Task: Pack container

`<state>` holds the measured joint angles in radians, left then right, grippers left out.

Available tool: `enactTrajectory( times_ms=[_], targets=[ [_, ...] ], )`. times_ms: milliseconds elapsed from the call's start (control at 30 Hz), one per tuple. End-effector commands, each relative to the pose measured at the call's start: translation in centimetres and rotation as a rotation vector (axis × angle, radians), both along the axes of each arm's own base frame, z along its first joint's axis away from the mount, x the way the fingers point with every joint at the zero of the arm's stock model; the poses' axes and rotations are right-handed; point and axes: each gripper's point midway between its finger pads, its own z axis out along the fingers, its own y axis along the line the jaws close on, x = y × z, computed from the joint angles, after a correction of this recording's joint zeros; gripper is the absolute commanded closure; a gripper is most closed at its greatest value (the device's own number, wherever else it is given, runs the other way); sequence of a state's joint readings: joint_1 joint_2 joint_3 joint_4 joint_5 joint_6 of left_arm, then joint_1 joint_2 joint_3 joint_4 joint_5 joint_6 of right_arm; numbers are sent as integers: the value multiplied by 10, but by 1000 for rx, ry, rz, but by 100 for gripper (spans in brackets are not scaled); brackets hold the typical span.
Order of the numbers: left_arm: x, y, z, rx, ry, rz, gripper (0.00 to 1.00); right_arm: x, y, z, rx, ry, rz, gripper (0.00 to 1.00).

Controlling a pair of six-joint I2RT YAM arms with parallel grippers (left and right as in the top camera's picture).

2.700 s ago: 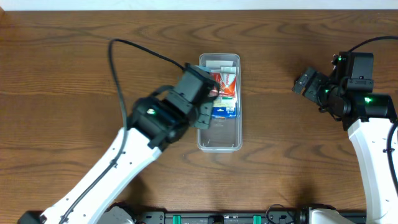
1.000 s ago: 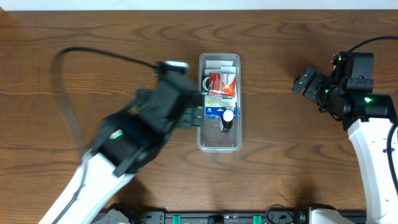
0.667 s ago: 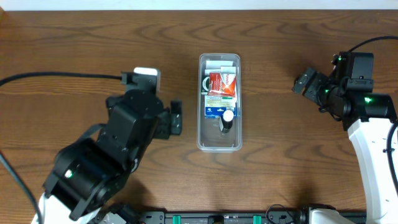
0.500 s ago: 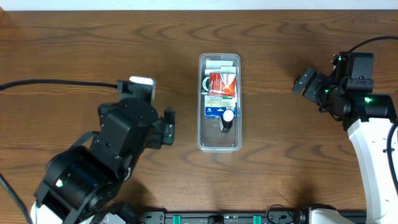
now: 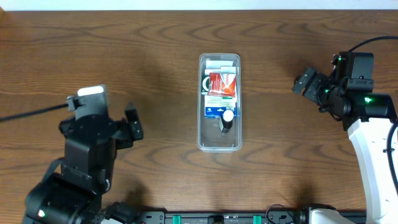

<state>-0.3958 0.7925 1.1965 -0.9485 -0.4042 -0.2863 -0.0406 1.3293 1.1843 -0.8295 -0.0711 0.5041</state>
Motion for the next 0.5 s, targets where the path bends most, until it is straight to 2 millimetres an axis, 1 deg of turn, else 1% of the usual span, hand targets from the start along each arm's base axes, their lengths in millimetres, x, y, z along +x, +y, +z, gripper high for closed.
enactTrajectory(
  times_ms=[0,133,267,400,467],
  targets=[
    [-5,8,-15,-17,-17,16,2,1,-3,6,-10,-15,1,1],
    [-13,14,-22,-39,-118,21,2,1,-3,6,-10,-15,1,1],
    [-29,22,-30,-67,-197,34,2,1,-3,6,-10,-15,1,1],
    [-48,35,-37,-86,-268,66,2,1,-3,6,-10,-15,1,1],
    [-54,39,-39,-91,-292,82,2,1,-3,6,-10,-15,1,1]
  ],
)
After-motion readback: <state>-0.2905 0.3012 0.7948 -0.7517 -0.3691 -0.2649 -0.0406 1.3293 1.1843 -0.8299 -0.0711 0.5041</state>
